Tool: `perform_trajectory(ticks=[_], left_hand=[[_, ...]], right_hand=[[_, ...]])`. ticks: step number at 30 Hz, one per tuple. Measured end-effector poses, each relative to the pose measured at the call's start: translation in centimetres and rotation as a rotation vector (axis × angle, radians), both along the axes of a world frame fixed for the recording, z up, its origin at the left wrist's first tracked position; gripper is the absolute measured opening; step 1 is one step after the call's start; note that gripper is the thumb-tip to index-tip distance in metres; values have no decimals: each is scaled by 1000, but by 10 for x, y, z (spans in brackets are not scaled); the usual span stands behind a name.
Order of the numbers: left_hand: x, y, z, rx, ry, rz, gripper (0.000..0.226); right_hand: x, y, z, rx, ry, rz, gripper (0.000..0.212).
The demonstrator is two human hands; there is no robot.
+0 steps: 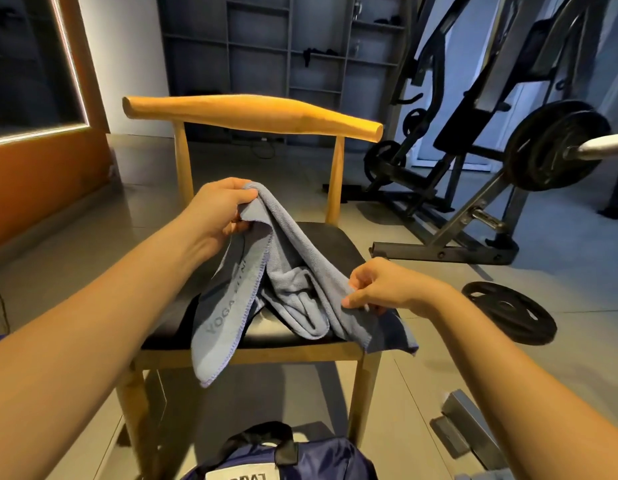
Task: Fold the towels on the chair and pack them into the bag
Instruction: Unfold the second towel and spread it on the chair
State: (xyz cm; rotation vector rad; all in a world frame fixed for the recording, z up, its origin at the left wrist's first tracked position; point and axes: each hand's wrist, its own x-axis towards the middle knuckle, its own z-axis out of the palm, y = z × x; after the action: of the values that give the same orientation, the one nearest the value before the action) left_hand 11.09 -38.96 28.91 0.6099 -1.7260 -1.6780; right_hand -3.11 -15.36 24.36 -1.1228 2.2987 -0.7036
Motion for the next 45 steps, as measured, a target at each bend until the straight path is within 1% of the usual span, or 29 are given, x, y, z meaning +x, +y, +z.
perform_trajectory(ticks=[2,4,6,7,9,11,12,13,14,15,17,18,20,21,22,23,24,25,27,28,30,31,32,33,35,37,39,42,45], left_hand=[[0,-2,-3,-16,8,50,15],[-2,-6,-6,-30,46,97,16],[-3,-10,-8,-39,141,147,14],[-3,-12,-7,-50,193,172,15],[-5,-15,-5,-63,287,192,18],[-4,-14,-2,-71,319,163,21],[-4,-14,-3,-97,283,143,22],[-3,-15,-6,-150,190,114,24],[0,-15,-9,-216,38,69,26],[3,-17,-13,-263,-147,8,26],[11,-24,-15,-279,-449,-80,20],[15,-29,-12,-294,-519,-74,17],[24,-37,-1,-378,-538,-57,20],[28,-38,6,-412,-544,-133,20],[32,-35,12,-419,-565,-255,18],[35,-31,15,-428,-603,-367,23],[37,-26,15,-470,-645,-422,28],[35,-25,12,-524,-673,-411,29],[28,-24,3,-581,-630,-263,28],[25,-24,0,-576,-555,-153,26],[21,-23,0,-517,-303,77,21],[21,-20,4,-482,-171,150,19],[22,-15,10,-441,-69,170,19],[23,-8,16,-404,-15,134,20],[25,8,24,-400,-36,-47,23],[25,22,23,-486,-184,-229,21],[25,31,17,-517,-314,-369,23],[23,36,9,-438,-351,-536,22],[21,39,2,-440,-373,-583,14]], right_hand=[[0,3,7,-17,-54,-13,20],[-2,7,12,-54,-177,-47,19],[-2,10,17,-106,-248,-105,28],[-2,10,20,-161,-240,-140,27],[-1,6,26,-382,-209,-236,15],[0,1,32,-609,-199,-332,15],[0,-1,34,-671,-195,-367,12],[-1,-3,33,-697,-208,-395,6],[-1,-3,31,-703,-242,-419,5],[-2,-3,29,-706,-292,-444,11],[-4,0,26,-750,-413,-471,20],[-6,1,27,-797,-456,-468,21],[-9,3,30,-918,-488,-479,17],[-10,2,31,-969,-431,-505,13],[-10,1,32,-993,-322,-531,11],[-8,1,31,-990,-202,-546,14],[-5,-1,31,-982,-117,-551,17],[-3,-3,31,-978,-77,-548,20],[-1,-8,28,-973,-89,-529,28],[0,-11,27,-966,-119,-523,32],[3,-17,28,-967,-173,-518,36],[6,-19,28,-965,-173,-504,36],[9,-21,29,-953,-143,-474,34],[13,-22,31,-933,-91,-429,32],[24,-27,34,-916,9,-314,28],[36,-32,36,-923,53,-187,29],[46,-35,36,-913,48,-89,34],[51,-38,32,-901,14,-61,36],[53,-39,29,-867,39,-82,35]])
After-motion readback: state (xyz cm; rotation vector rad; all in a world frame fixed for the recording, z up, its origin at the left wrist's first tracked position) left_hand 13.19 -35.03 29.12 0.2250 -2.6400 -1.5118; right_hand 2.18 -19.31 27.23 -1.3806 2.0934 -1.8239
